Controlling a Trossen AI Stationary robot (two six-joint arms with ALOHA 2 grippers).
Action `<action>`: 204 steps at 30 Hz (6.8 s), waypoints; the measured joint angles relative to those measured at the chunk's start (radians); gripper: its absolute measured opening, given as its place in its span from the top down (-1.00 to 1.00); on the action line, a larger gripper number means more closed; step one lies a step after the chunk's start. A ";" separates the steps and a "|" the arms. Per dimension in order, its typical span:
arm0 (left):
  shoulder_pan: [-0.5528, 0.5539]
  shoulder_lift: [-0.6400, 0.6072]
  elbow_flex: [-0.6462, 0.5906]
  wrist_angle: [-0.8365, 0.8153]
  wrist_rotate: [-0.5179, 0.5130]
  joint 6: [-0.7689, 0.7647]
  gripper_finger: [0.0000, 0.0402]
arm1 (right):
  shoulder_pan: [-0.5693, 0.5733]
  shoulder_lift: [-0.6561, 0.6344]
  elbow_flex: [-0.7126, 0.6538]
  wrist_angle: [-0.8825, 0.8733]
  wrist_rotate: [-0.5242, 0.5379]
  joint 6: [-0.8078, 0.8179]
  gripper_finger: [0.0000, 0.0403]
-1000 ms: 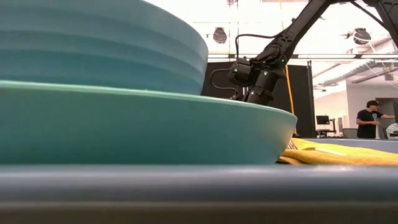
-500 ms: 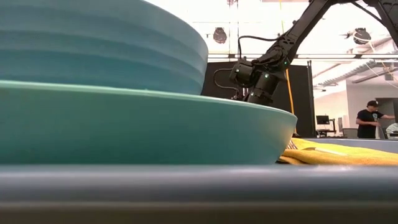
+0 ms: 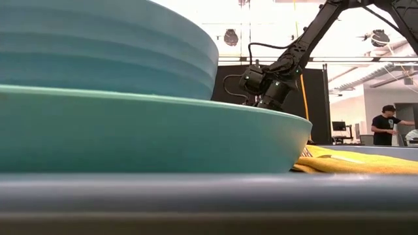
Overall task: Set up tray
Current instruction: Put the orange spoon on the yellow napkin to the right of the orange fork
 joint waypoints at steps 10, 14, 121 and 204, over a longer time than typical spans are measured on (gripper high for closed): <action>0.000 0.000 0.000 0.000 0.000 0.000 0.79 | 0.001 0.006 -0.001 0.061 -0.007 0.013 0.58; 0.000 0.000 0.000 0.000 0.000 0.000 0.79 | 0.001 0.007 -0.002 0.065 0.003 -0.026 0.90; 0.000 0.000 0.000 0.000 0.000 0.000 0.79 | 0.470 -0.253 -0.045 -0.059 0.308 -0.355 0.98; 0.000 0.021 0.000 0.225 -0.023 -0.010 0.79 | 0.699 -0.283 -0.654 1.653 -0.194 -0.151 0.98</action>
